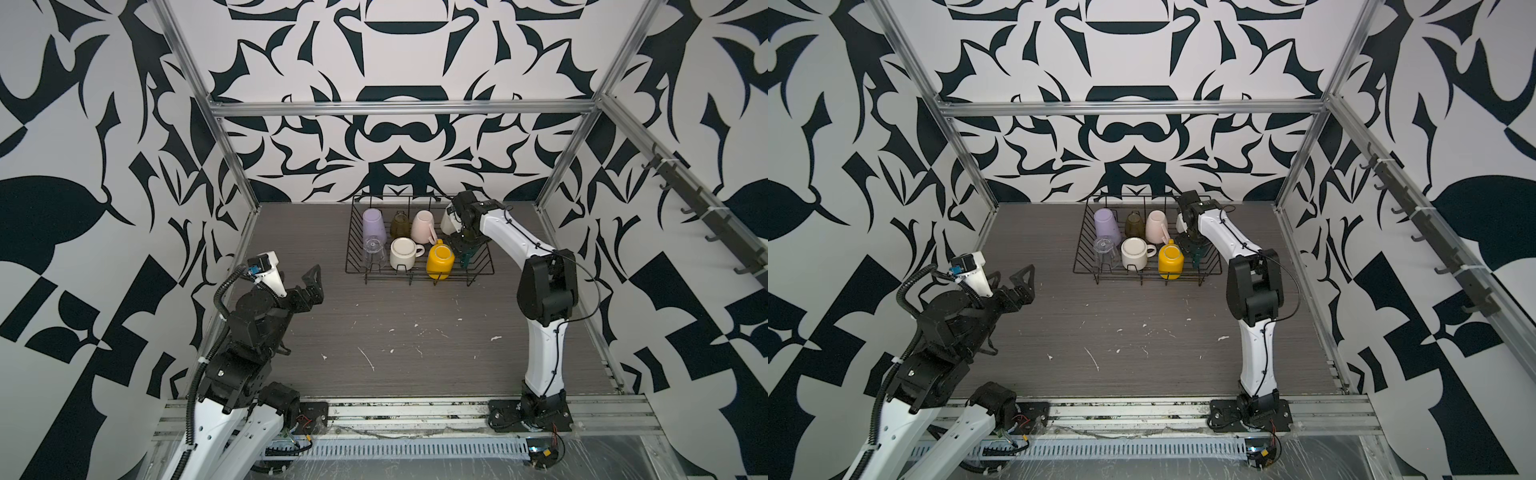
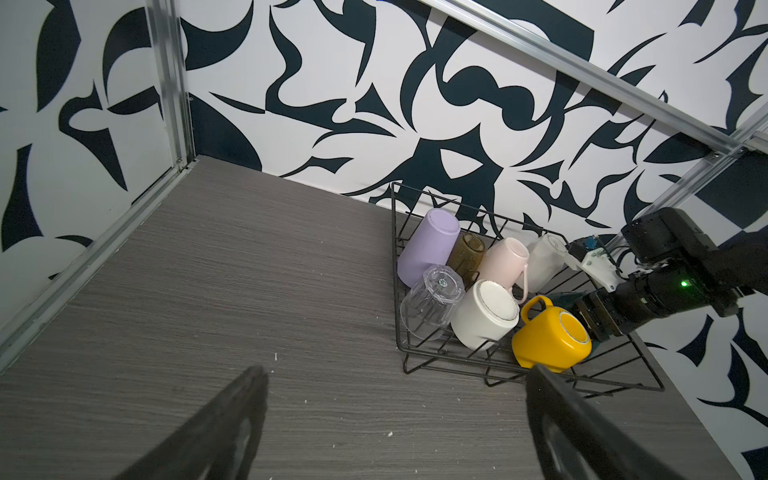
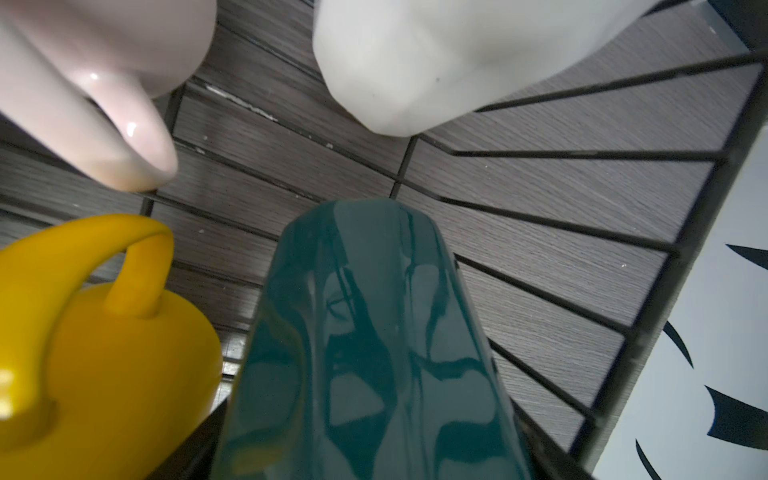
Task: Load the cups into the dish rack
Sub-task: 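Lower the green mug upside down into the rack with the right gripper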
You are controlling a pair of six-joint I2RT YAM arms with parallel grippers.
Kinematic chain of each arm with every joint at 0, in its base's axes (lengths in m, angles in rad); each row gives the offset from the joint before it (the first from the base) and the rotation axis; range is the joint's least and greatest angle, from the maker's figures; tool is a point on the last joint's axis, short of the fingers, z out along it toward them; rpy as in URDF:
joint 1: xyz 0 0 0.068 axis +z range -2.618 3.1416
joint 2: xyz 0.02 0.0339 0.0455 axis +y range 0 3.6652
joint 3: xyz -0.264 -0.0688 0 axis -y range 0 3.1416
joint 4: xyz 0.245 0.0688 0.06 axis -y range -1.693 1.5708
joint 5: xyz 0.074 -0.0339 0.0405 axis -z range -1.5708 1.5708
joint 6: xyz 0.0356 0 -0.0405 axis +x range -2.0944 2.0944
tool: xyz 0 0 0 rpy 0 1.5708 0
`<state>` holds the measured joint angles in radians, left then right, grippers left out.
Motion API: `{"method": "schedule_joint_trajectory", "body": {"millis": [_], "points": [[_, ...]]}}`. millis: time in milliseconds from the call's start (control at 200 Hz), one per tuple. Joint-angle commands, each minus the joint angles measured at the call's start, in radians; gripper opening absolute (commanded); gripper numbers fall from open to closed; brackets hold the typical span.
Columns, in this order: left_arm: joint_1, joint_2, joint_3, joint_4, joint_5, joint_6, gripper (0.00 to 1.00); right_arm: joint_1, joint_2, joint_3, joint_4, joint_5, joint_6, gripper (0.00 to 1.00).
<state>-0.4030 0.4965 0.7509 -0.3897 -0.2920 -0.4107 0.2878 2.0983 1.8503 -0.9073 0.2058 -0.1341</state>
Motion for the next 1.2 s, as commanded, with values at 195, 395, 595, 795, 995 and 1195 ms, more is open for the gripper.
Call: {"method": "schedule_joint_trajectory", "body": {"millis": [195,395,595,795,995,1195], "points": [[0.003,0.002,-0.008,-0.006,-0.010,0.007,0.99,0.001,-0.017,0.052,0.034,-0.039,0.023,0.60],[0.003,0.002,-0.008,-0.005,-0.012,0.007,0.99,0.000,-0.014,0.058,0.033,-0.046,0.024,0.62],[0.003,0.001,-0.008,-0.006,-0.012,0.007,0.99,0.000,-0.001,0.077,0.017,-0.049,0.024,0.63],[0.003,0.002,-0.006,-0.005,-0.011,0.007,0.99,0.000,0.000,0.079,0.016,-0.059,0.025,0.66],[0.004,0.002,-0.006,-0.005,-0.009,0.007,0.99,0.000,0.008,0.084,0.010,-0.064,0.026,0.72],[0.003,-0.001,-0.004,-0.006,-0.002,0.010,0.99,0.000,0.010,0.079,0.006,-0.083,0.025,0.77]]}}
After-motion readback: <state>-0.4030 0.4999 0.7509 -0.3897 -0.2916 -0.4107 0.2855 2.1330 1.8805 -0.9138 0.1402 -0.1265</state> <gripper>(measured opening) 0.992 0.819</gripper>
